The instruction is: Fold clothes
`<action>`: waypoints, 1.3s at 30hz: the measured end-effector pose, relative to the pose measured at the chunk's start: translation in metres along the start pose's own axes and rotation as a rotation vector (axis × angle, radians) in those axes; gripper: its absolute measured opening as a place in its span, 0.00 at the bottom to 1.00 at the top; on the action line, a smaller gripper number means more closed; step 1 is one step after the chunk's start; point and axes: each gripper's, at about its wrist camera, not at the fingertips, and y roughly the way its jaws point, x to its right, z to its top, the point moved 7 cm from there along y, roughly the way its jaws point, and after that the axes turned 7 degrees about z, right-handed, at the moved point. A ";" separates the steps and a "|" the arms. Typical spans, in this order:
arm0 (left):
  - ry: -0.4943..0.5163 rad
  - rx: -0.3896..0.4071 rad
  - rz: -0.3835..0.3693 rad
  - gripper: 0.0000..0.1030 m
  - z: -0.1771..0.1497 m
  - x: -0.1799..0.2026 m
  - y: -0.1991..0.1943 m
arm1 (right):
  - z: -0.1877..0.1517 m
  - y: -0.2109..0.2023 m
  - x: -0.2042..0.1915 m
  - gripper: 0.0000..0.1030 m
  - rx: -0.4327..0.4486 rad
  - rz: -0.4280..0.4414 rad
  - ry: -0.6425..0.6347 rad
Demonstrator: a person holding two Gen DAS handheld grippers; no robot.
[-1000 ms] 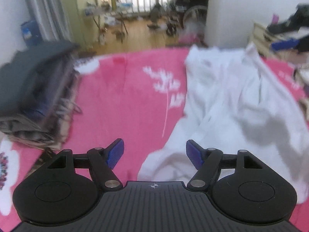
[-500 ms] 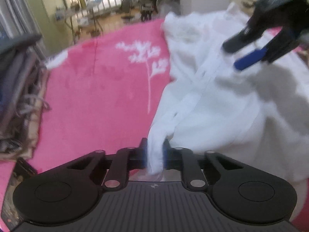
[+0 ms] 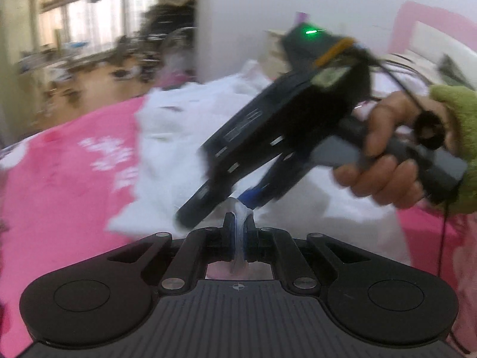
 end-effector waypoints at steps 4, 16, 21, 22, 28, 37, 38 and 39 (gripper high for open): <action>0.032 0.005 -0.058 0.03 0.000 0.023 0.003 | -0.007 -0.018 0.009 0.05 0.054 0.024 0.057; -0.004 0.026 -0.153 0.43 -0.001 0.033 -0.010 | 0.000 -0.139 0.049 0.04 0.387 -0.200 -0.001; -0.060 -0.077 0.024 0.53 -0.026 -0.010 0.015 | 0.007 -0.162 0.097 0.05 0.427 -0.329 0.049; -0.079 -0.104 0.071 0.53 -0.030 -0.022 0.024 | 0.006 -0.162 0.102 0.06 0.427 -0.311 0.067; -0.042 -0.212 0.228 0.54 -0.049 -0.053 0.069 | -0.001 -0.150 0.115 0.36 0.396 -0.213 0.146; -0.059 -0.200 0.333 0.01 -0.039 -0.070 0.060 | -0.009 -0.145 0.096 0.08 0.405 -0.131 0.158; -0.065 -0.171 0.373 0.01 -0.029 -0.081 0.047 | -0.008 -0.149 0.094 0.08 0.415 -0.123 0.155; -0.066 -0.139 0.421 0.01 -0.017 -0.096 0.033 | -0.007 -0.153 0.092 0.08 0.425 -0.114 0.152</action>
